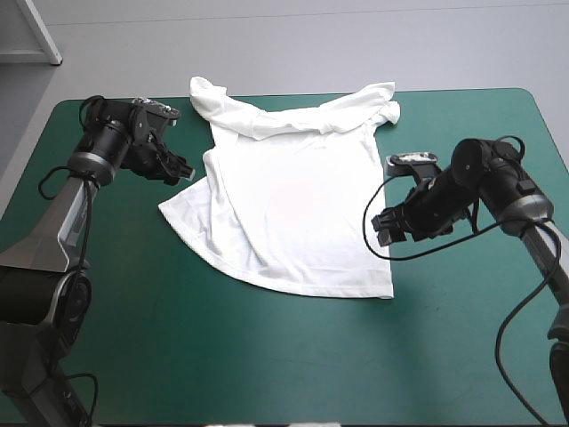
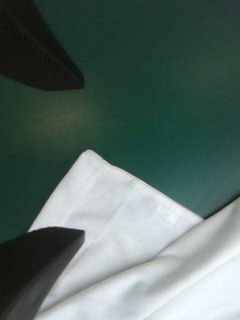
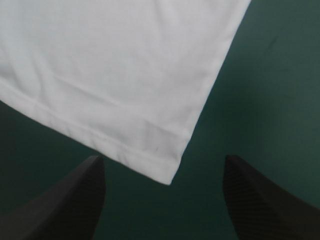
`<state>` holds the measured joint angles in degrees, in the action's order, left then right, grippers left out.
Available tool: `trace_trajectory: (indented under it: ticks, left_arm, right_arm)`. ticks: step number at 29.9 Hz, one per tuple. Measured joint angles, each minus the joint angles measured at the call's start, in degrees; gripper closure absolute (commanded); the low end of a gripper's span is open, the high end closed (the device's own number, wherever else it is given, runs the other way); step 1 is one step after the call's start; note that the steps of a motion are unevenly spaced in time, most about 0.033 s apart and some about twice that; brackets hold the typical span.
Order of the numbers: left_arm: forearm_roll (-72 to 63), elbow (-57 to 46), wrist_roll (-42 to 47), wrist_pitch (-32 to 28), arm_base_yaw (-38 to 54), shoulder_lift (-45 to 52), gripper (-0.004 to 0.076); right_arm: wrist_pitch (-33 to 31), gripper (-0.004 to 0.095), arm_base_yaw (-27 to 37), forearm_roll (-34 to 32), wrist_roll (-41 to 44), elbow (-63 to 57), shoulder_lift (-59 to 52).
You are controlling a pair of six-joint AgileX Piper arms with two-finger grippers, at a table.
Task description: Fold the cloth
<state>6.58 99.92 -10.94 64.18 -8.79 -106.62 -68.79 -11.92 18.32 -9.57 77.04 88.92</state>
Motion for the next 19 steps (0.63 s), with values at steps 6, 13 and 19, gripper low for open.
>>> trace_trajectory:
  ticks: [6,13,19]
  left_arm:
    - [-0.24,-6.29,-0.33,-7.04,0.0,-3.2,0.0178]
    - [-2.2,-6.88,-0.6,-10.07,0.0,-9.35,0.0195]
    - [-4.3,-6.26,-0.34,-8.35,0.0,-10.34,0.0506]
  right_arm:
    - [1.07,0.0303,0.0,0.0,-0.63,-8.39,-4.11]
    - [1.36,0.0305,0.0,-0.05,0.06,-10.39,-8.85]
    - [0.83,0.0305,-0.6,-0.21,1.24,-10.54,-11.14]
